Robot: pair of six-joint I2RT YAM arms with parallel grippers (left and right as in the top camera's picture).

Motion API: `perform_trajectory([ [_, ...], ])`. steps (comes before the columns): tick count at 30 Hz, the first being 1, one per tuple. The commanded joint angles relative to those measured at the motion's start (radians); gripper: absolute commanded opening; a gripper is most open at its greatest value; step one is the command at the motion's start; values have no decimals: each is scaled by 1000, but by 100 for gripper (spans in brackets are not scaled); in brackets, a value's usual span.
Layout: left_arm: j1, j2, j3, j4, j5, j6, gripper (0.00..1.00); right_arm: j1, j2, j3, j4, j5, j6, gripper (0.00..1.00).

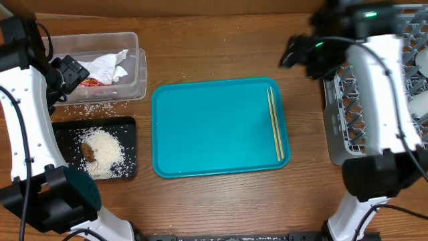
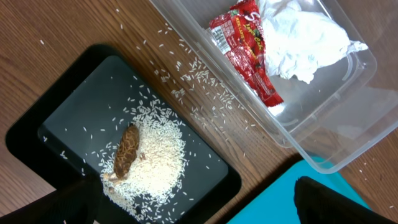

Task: Sort waste into correct bins and load items into the dishwasher
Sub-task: 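Move the right gripper to the chopsticks and grasp them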

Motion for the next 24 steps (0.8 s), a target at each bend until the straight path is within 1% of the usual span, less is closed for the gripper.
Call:
perform_trajectory([
  [1, -7, -13, 6, 1, -10, -6, 100, 74, 27, -174, 84, 71, -3, 69],
  [5, -7, -13, 6, 1, -10, -6, 100, 139, 27, -394, 274, 179, -2, 70],
  [6, -7, -13, 6, 1, -10, -6, 100, 150, 27, -457, 328, 215, -2, 73],
  [8, -7, -13, 6, 1, -10, -6, 100, 154, 29, -525, 388, 229, -3, 81],
  [9, -7, -13, 6, 1, -10, -6, 100, 154, 29, -558, 420, 227, -3, 83],
  [12, -7, -13, 6, 0, -10, -6, 100, 150, 35, -630, 479, 237, -3, 84],
  [14, -7, -13, 6, 0, -10, -6, 100, 145, 42, -655, 489, 238, -3, 82],
  [15, -7, -13, 6, 1, -10, -6, 100, 143, 43, -663, 494, 233, -3, 78],
  [18, -7, -13, 6, 1, -10, -6, 100, 143, 44, -668, 499, 183, -3, 71],
  [22, -7, -13, 6, 1, -10, -6, 100, 156, 44, -668, 502, 154, -2, 70],
  [24, -7, -13, 6, 1, -10, -6, 100, 161, 44, -668, 500, 156, -2, 66],
])
